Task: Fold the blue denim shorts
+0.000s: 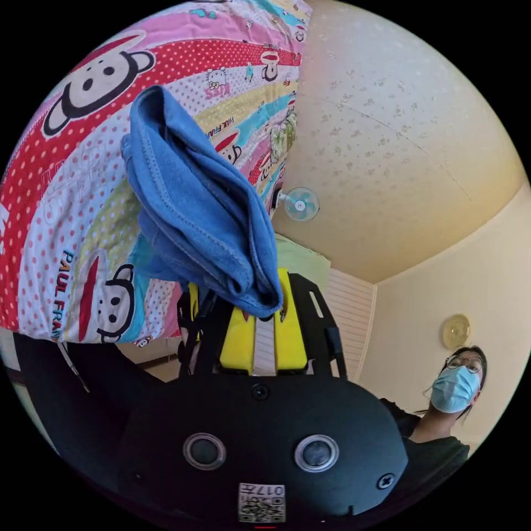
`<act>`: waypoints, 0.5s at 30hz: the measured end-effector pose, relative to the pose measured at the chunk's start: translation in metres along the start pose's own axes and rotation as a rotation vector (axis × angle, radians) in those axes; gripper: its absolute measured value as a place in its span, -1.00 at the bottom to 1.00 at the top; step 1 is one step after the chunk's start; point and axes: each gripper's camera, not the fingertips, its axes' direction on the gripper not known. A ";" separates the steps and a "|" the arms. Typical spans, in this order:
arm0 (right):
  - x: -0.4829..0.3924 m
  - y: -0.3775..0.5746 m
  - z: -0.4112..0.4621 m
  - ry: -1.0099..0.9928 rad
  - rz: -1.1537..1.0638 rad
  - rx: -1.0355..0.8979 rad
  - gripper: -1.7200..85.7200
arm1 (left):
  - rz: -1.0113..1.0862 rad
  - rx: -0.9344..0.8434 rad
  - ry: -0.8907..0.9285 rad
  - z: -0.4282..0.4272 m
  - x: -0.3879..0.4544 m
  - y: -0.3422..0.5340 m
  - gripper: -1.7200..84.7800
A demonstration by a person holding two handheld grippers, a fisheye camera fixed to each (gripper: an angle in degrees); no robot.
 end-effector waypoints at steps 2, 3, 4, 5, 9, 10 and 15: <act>-0.009 0.002 -0.011 0.003 -0.007 0.007 -0.76 | 0.073 -0.025 -0.106 -0.013 0.029 0.006 -0.86; -0.022 0.003 -0.014 0.074 -0.027 -0.052 -0.79 | 0.088 -0.029 -0.125 -0.016 0.035 0.008 -0.86; -0.038 0.004 -0.014 0.158 -0.053 -0.134 -0.81 | 0.113 -0.034 -0.142 -0.023 0.045 0.013 -0.86; -0.047 0.005 -0.014 0.199 -0.080 -0.173 -0.82 | 0.134 -0.039 -0.138 -0.030 0.053 0.018 -0.87; -0.113 0.031 -0.047 0.469 -0.376 -0.174 -0.89 | 0.195 -0.059 -0.128 -0.048 0.070 0.042 -0.87; -0.121 0.038 -0.061 0.543 -0.417 -0.139 -0.90 | 0.206 -0.069 -0.134 -0.052 0.073 0.052 -0.87; -0.106 0.064 -0.083 0.742 -0.530 -0.168 -0.91 | 0.251 -0.101 -0.147 -0.054 0.076 0.093 -0.89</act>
